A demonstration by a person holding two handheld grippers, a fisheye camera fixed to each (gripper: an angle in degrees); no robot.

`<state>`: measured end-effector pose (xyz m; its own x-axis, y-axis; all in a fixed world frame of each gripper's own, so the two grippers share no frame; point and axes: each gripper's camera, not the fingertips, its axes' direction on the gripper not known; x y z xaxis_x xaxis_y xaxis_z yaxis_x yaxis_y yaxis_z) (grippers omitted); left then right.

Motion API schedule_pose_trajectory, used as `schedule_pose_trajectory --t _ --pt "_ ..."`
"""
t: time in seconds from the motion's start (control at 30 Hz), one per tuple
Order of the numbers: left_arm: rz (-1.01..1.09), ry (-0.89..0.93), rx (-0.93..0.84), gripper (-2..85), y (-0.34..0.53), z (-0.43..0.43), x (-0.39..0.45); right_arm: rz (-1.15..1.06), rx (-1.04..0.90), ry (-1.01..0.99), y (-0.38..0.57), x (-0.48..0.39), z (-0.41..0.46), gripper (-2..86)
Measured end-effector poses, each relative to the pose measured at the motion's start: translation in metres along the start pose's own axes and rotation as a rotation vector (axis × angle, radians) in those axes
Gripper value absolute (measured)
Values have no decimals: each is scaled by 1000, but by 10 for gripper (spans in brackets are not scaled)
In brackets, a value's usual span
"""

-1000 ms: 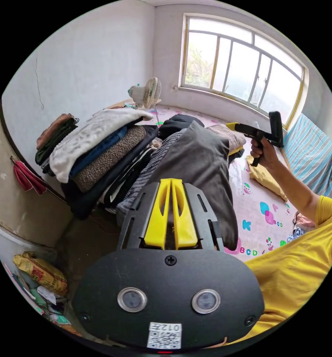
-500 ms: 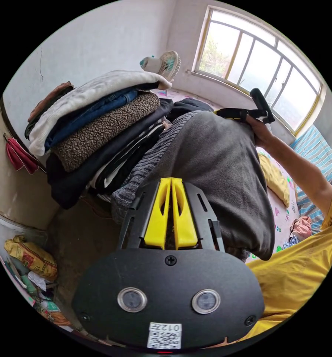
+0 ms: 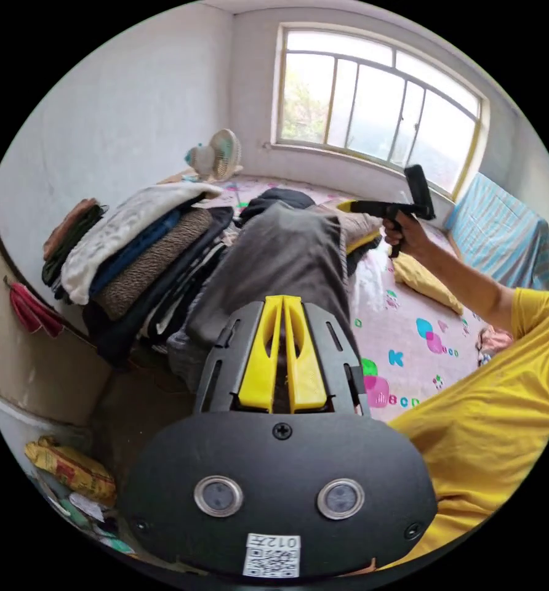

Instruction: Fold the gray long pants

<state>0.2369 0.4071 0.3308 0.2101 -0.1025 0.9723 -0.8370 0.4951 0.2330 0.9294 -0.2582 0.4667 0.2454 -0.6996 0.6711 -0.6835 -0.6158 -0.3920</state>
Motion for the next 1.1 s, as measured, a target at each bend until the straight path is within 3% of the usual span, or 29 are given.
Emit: schedule_pose_trajectory --t 0.1,0.13,0.33,0.5,0.63,0.77,0.87,0.93,1.1 --pt "67 -15 -170 4 3 32 12 40 -168 185 6 6 26 7" --pt "55 -1 -136 4 7 28 10 44 -186 180 9 8 29 7" --pt "-7 -30 -60 5 16 -21 -5 75 -102 195 14 -23 5 7" --pt "143 74 32 6 6 -42 23 -55 42 145 21 -93 -18 7" --pt "203 4 -318 7 0 2 26 -8 -131 229 25 -114 9 9" --pt "211 43 -237 10 1 -39 5 -61 -40 177 42 -154 -12 13" --pt "13 -14 -69 18 -6 -82 -57 -187 11 31 57 -220 -16 22" --pt "-236 -19 -4 36 -6 -92 -130 -336 -29 -70 74 -289 -1 40" --pt "-470 264 -62 92 -2 -56 -240 -641 -113 -12 114 -409 33 71"
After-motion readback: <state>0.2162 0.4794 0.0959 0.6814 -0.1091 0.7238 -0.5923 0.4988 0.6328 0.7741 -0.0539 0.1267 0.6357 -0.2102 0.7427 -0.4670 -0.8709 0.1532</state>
